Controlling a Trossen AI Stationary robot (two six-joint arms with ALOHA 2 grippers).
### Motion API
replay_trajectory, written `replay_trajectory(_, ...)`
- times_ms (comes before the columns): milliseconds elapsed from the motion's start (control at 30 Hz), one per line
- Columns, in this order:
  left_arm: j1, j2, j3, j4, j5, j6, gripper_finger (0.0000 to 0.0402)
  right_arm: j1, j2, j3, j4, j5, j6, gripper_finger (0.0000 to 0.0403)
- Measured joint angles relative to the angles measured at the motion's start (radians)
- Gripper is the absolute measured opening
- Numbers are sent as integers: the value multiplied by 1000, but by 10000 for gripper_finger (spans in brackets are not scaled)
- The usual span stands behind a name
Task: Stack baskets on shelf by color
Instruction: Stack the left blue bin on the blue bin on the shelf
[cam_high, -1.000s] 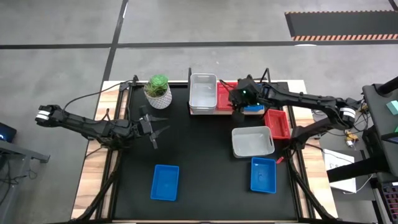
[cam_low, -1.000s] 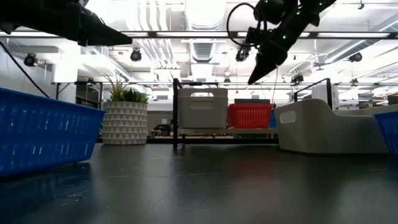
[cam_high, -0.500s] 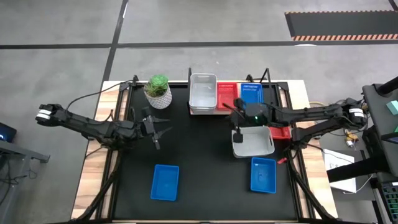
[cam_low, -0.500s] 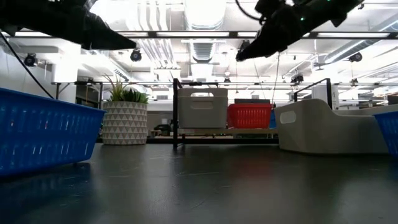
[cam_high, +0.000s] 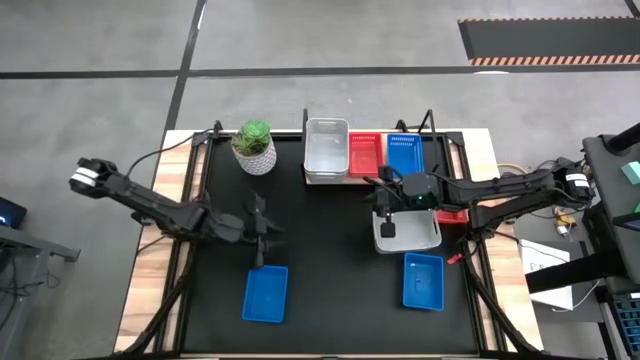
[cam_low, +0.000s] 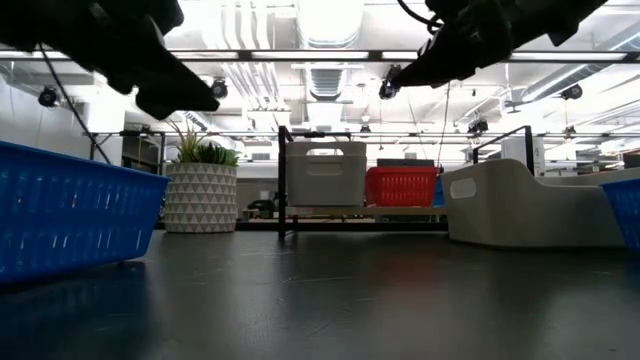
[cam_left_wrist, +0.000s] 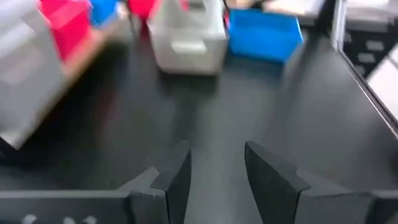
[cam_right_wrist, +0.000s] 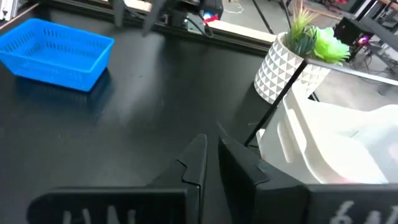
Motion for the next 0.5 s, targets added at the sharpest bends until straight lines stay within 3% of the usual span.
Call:
replay_trajectory(267,-88,187,270,-542,42,-215,134,0,1,-19,8,0,1,34)
replay_trajectory(500,-90,240,333,-642,123,-239,134,0,1,-34,8,0,22,34)
